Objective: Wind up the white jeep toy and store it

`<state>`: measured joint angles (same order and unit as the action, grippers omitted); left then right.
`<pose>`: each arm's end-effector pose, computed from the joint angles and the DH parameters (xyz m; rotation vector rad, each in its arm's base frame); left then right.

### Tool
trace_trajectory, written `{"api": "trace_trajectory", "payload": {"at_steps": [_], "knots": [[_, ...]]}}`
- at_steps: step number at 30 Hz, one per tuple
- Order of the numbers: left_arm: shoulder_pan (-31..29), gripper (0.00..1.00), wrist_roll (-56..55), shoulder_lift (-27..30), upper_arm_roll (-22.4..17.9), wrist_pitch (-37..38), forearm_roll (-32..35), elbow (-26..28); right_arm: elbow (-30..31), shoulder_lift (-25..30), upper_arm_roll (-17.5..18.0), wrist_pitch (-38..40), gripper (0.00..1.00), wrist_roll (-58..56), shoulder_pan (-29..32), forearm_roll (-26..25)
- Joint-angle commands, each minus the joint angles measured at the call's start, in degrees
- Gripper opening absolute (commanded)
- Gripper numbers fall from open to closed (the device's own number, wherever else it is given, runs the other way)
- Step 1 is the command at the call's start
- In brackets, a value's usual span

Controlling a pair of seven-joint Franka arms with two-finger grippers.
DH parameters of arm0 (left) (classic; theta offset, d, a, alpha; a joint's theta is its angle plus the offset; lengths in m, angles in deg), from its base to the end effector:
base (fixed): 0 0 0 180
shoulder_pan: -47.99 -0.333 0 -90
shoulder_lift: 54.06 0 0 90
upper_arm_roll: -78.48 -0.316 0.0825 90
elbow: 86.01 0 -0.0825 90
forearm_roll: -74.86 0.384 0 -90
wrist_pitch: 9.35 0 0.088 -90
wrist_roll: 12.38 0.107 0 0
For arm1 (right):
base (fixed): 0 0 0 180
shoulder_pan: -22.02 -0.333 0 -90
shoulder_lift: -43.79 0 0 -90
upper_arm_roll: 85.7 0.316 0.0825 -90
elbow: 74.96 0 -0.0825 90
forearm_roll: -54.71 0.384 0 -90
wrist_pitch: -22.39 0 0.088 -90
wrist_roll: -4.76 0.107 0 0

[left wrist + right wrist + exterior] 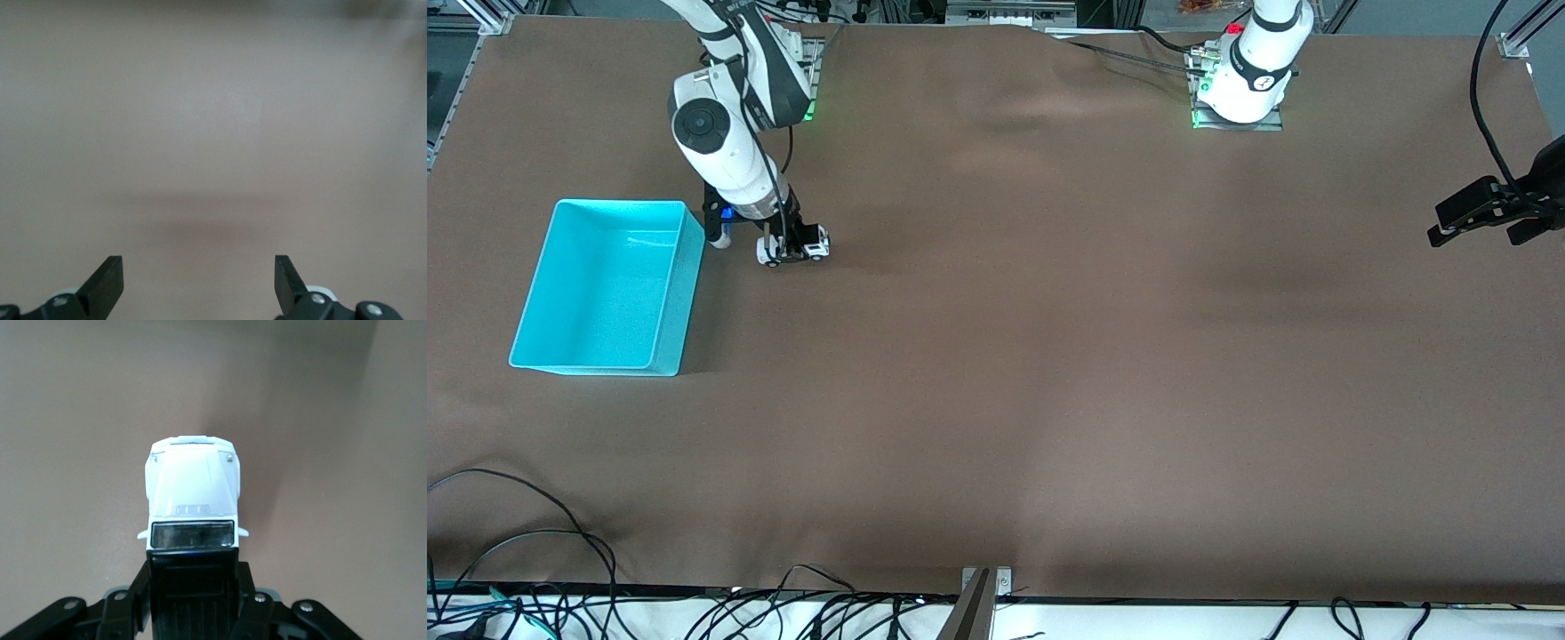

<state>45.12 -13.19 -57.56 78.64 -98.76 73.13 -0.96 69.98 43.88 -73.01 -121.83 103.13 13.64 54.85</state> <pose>0.5725 0.0239 0.6299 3.1099 0.0947 0.0241 0.4268 0.1644 0.2747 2.4445 -1.9589 -0.0102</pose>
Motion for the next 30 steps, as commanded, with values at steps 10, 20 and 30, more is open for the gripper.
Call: {"api": "trace_trajectory", "payload": {"at_steps": [10,20,30], "knots": [[0.2,1.0,1.1,0.2,-0.5,0.1,-1.7,-0.8,-3.0,6.5,0.0,11.3,0.0,-22.6,8.3,-0.1],[0.2,1.0,1.1,0.2,-0.5,0.1,-1.7,-0.8,-3.1,6.4,0.0,11.6,0.0,-38.5,13.5,0.1],[0.2,1.0,1.1,0.2,-0.5,0.1,-1.7,-0.8,-3.4,6.3,-2.3,14.2,0.0,-50.2,17.7,-0.6]]}}
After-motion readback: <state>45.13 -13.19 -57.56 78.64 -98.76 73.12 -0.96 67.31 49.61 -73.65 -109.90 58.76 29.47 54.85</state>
